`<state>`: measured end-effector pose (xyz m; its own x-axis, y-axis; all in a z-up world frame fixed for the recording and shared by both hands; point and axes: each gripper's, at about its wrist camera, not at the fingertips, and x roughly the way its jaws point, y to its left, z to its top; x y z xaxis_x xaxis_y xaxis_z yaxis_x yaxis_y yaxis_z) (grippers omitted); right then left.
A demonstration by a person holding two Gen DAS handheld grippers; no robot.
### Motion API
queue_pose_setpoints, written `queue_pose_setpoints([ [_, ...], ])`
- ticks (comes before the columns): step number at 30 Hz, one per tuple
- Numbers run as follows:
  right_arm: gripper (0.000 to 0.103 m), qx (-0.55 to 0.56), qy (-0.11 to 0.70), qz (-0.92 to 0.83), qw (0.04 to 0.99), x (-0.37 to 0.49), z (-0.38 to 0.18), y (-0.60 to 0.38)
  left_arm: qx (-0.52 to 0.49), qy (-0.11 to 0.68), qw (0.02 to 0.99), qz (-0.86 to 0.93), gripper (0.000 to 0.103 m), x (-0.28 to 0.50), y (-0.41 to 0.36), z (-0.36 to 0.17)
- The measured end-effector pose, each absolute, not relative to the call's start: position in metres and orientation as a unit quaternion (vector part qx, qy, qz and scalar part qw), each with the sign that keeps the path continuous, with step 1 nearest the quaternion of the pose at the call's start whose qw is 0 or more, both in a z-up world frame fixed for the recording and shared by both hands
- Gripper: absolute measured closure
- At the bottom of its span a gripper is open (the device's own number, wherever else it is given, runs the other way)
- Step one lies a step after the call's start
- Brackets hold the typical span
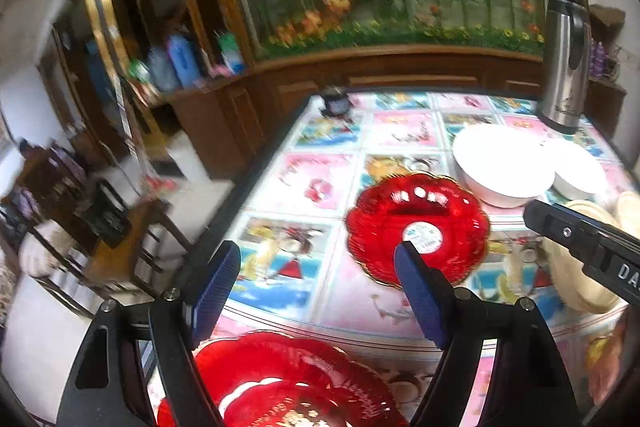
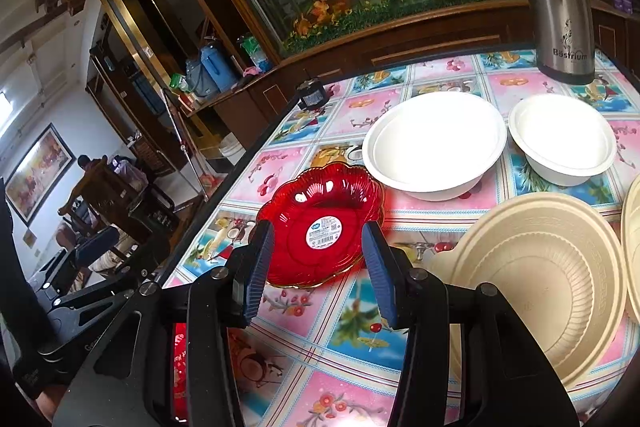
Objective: Organize plates and bowls
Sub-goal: 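Grasp the small red sticker plate with the right tool and lift it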
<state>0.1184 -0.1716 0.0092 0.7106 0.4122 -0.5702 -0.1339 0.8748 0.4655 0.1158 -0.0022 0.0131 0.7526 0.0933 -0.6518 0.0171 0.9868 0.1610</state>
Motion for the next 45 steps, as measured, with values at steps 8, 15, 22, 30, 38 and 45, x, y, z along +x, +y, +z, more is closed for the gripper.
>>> queue_pose_setpoints([
  [8, 0.057, 0.295, 0.431, 0.128, 0.843, 0.172, 0.001, -0.194, 0.003, 0.483, 0.876, -0.002, 0.023, 0.207, 0.036, 0.004],
  [15, 0.057, 0.314, 0.494, 0.112, 0.803, 0.197, -0.037, -0.184, -0.031, 0.564, 0.825, 0.0, 0.024, 0.254, 0.033, -0.044],
  [22, 0.057, 0.297, 0.506, 0.097, 0.804, 0.203, -0.047, -0.173, -0.045, 0.587, 0.808, 0.006, 0.024, 0.268, 0.027, -0.066],
  [30, 0.057, 0.296, 0.48, 0.098, 0.82, 0.208, -0.032, -0.178, -0.06, 0.596, 0.801, -0.008, 0.024, 0.271, 0.026, -0.065],
  [38, 0.057, 0.272, 0.513, 0.062, 0.812, 0.226, -0.045, -0.176, -0.061, 0.618, 0.784, -0.007, 0.024, 0.28, 0.018, -0.078],
  [45, 0.057, 0.268, 0.506, 0.074, 0.817, 0.24, -0.041, -0.171, -0.07, 0.631, 0.773, -0.01, 0.024, 0.283, 0.017, -0.081],
])
